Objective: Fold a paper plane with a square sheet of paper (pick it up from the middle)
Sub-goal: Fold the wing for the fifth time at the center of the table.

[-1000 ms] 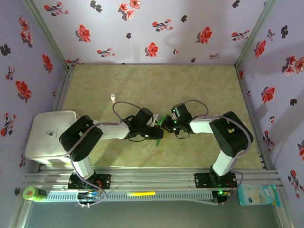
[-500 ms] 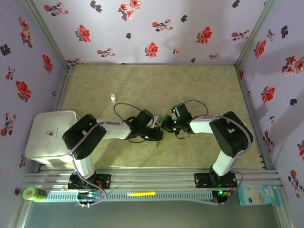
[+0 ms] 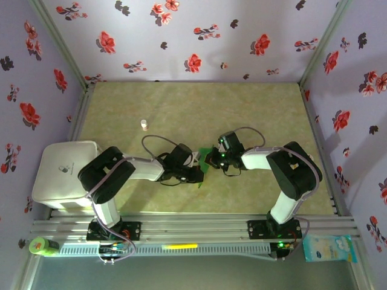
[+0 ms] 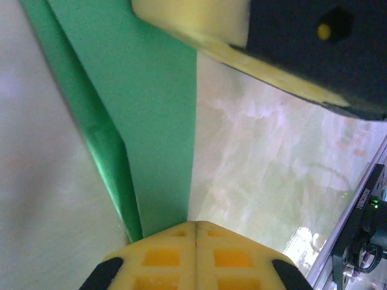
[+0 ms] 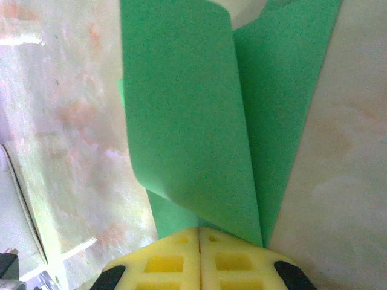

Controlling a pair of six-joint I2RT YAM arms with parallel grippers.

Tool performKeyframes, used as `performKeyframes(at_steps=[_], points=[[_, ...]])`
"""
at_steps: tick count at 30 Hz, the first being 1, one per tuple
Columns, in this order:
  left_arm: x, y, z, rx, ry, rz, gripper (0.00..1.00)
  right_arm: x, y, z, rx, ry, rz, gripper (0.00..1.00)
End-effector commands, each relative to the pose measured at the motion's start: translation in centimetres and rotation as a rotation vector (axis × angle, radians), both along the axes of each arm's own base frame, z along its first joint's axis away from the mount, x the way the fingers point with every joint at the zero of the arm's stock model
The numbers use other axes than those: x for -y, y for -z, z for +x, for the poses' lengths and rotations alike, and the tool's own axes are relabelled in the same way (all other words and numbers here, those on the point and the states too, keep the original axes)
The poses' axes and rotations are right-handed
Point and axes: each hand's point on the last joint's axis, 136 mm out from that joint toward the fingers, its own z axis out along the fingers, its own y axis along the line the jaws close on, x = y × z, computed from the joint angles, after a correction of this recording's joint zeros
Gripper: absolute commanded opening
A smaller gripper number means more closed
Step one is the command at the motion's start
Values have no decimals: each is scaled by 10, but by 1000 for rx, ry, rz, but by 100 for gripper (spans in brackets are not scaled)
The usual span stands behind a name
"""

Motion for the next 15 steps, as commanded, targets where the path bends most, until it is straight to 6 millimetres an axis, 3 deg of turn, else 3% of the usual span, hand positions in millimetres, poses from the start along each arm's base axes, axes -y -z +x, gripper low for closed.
performKeyframes(at_steps=[1,15], points=[[-16,12,-23,-50,28,61,2,34,50,-26,-134,38,-201,7],[-37,24,-56,-87,87,144,2,34,48,-25,-130,36,-206,6]])
